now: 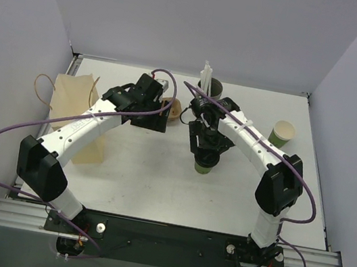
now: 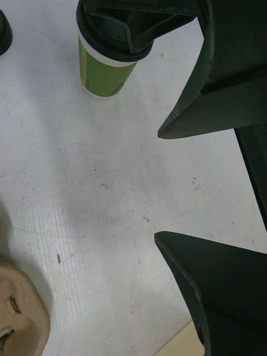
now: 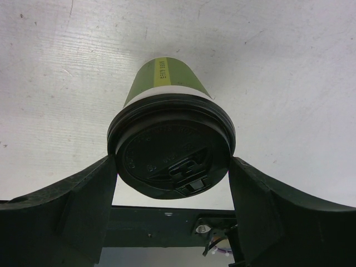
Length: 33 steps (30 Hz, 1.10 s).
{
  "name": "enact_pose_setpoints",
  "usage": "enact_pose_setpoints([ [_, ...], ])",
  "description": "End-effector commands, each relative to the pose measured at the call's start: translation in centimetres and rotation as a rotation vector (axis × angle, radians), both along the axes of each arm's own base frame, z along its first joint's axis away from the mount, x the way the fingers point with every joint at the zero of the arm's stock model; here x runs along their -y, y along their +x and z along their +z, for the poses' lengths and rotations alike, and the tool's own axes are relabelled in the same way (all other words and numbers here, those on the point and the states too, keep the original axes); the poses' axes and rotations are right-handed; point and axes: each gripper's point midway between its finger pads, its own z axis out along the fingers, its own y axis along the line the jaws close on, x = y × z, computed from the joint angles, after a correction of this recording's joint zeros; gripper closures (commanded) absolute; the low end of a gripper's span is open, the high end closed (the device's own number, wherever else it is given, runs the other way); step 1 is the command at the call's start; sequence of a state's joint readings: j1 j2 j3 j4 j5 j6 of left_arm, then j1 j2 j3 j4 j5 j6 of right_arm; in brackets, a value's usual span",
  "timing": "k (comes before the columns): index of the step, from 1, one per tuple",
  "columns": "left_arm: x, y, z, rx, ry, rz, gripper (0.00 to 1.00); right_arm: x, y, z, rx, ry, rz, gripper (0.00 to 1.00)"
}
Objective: Pack the takeout coffee
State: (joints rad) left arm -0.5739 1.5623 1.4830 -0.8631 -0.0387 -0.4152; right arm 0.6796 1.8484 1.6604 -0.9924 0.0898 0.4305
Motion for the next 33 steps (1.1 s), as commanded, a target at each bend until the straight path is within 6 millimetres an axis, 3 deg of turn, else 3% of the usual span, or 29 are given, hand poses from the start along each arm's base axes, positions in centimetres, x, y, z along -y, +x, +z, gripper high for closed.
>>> enact_pose_setpoints([
  [1, 0.3, 0.6, 1.7, 0.053, -0.053, 0.005, 0.22, 0.8, -0.6, 0.1, -0.015, -0.065, 0.002, 0.31],
  [12, 0.4, 0.6, 1.0, 0.042, -0.056, 0.002, 0.22, 1.1, -1.2, -2.1, -0.078, -0.115, 0.019, 0.31],
  [33, 0.5, 0.7, -0.6, 0.014, -0.062, 0.012, 0.22, 2.8, -4.3, -7.5, -0.243, -0.212, 0.039, 0.31],
])
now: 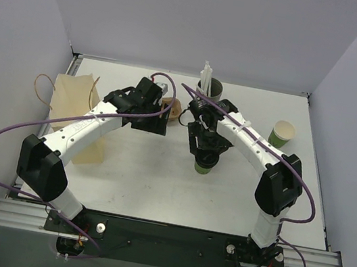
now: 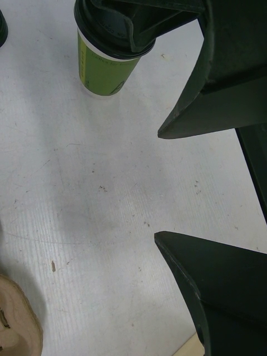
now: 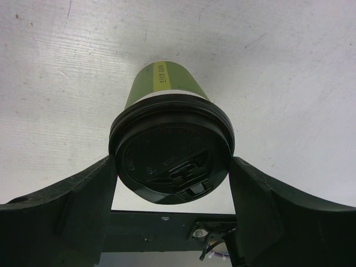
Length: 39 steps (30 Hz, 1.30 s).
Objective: Pack the takeout coffee
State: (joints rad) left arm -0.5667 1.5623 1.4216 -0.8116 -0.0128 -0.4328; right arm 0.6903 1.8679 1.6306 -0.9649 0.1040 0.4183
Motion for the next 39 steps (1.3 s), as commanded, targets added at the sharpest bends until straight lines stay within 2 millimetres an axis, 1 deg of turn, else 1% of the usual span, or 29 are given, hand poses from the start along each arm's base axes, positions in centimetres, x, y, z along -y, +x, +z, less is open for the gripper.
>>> enact_pose_setpoints([
  [1, 0.3, 0.8, 1.0, 0.038, -0.039, 0.006, 0.22, 3.0, -4.3, -6.3, -0.233, -0.198, 0.019, 0.31],
  [4, 0.3, 0.9, 1.0, 0.039, -0.038, 0.005, 0.22, 3.7, -4.5, -7.0, -0.236, -0.246, 0.022, 0.31],
  [12, 0.3, 1.2, 0.8, 0.035, -0.033, 0.005, 0.22, 3.8, -5.7, -9.0, -0.271, -0.256, 0.010, 0.31],
  [16, 0.3, 1.3, 0.8, 0.035, -0.031, 0.004, 0.22, 3.7, -6.0, -9.4, -0.279, -0.245, 0.012, 0.30],
  [19, 0.4, 1.4, 0.9, 0.035, -0.030, 0.003, 0.22, 4.1, -6.2, -10.1, -0.294, -0.272, 0.013, 0.30],
  [28, 0.2, 1.4, 0.9, 0.034, -0.026, 0.004, 0.22, 5.6, -7.1, -11.2, -0.306, -0.330, -0.002, 0.30],
  [31, 0.3, 1.5, 1.1, 0.036, -0.026, 0.001, 0.22, 5.1, -7.2, -11.5, -0.307, -0.303, -0.007, 0.30],
  [34, 0.2, 1.5, 1.1, 0.036, -0.023, -0.001, 0.22, 4.5, -6.7, -10.9, -0.274, -0.265, -0.011, 0.30],
  [38, 0.3, 1.7, 1.5, 0.042, -0.025, -0.002, 0.22, 3.3, -4.9, -8.6, -0.197, -0.201, -0.016, 0.25],
  [39, 0.3, 1.7, 1.5, 0.041, -0.023, -0.003, 0.22, 2.7, -4.0, -7.7, -0.169, -0.175, -0.020, 0.24],
])
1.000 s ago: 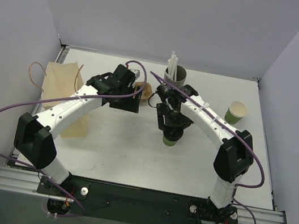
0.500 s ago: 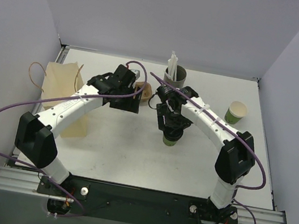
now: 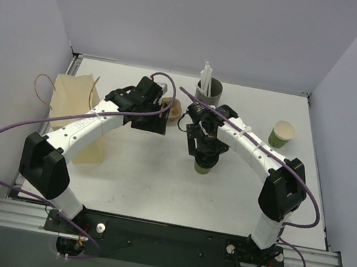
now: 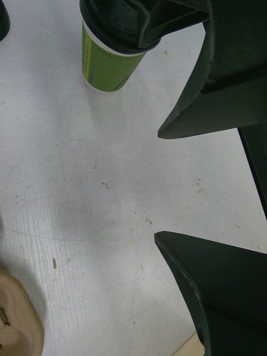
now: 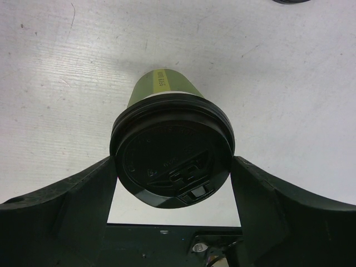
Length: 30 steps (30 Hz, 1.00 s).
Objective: Pack the takeout coffee
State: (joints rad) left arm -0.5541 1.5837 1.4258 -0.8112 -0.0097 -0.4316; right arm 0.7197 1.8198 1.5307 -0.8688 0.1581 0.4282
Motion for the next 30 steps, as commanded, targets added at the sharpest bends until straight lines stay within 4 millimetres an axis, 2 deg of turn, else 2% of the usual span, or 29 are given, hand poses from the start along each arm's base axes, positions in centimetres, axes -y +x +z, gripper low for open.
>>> enact_pose_setpoints([
  [1, 0.5, 1.3, 2.2, 0.058, -0.031, -0.013, 0.22, 2.4, -3.5, -6.4, -0.226, -0.154, -0.040, 0.24],
  [7, 0.6, 1.4, 3.0, 0.069, -0.036, -0.016, 0.22, 1.4, -1.0, -2.3, -0.140, -0.084, -0.067, 0.21],
  [14, 1.1, 1.3, 3.3, 0.062, -0.060, -0.032, 0.22, 1.0, 0.2, 1.2, -0.090, 0.032, -0.109, 0.20],
  [23, 1.6, 1.1, 3.3, 0.050, -0.080, -0.047, 0.21, 0.8, 0.3, 4.0, -0.060, 0.144, -0.132, 0.13],
  [30, 2.0, 1.0, 3.5, 0.048, -0.104, -0.058, 0.21, 0.7, 0.9, 5.9, -0.011, 0.196, -0.149, 0.11],
])
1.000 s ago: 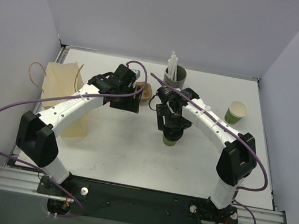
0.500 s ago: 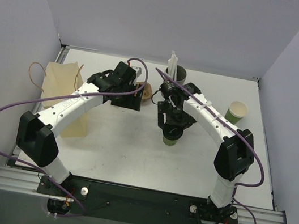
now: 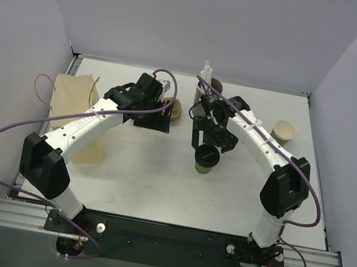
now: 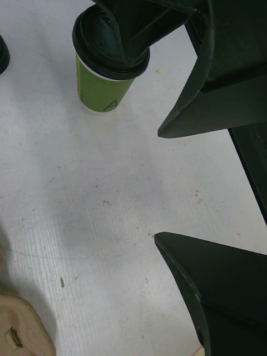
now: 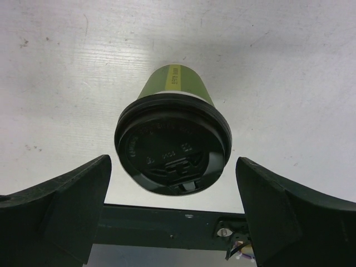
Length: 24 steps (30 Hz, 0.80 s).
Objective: Pack the takeout coffee
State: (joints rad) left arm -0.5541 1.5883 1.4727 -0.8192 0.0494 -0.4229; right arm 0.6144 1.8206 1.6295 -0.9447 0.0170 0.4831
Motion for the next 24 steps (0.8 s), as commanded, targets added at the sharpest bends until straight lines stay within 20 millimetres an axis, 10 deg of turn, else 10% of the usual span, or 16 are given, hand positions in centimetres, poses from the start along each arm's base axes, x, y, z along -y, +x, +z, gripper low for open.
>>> enact_pose_setpoints([
  [1, 0.9, 0.8, 1.9, 0.039, -0.053, -0.020, 0.21, -0.2, -0.1, 4.4, 0.060, 0.090, -0.023, 0.11],
  [10, 4.3, -0.4, 2.4, 0.028, -0.114, -0.089, 0.35, 2.8, 0.5, 7.4, 0.163, 0.121, -0.142, 0.23],
  [24, 13.2, -1.3, 1.3, 0.002, -0.115, -0.197, 0.54, 3.7, -1.7, 3.7, 0.113, 0.182, -0.191, 0.59],
])
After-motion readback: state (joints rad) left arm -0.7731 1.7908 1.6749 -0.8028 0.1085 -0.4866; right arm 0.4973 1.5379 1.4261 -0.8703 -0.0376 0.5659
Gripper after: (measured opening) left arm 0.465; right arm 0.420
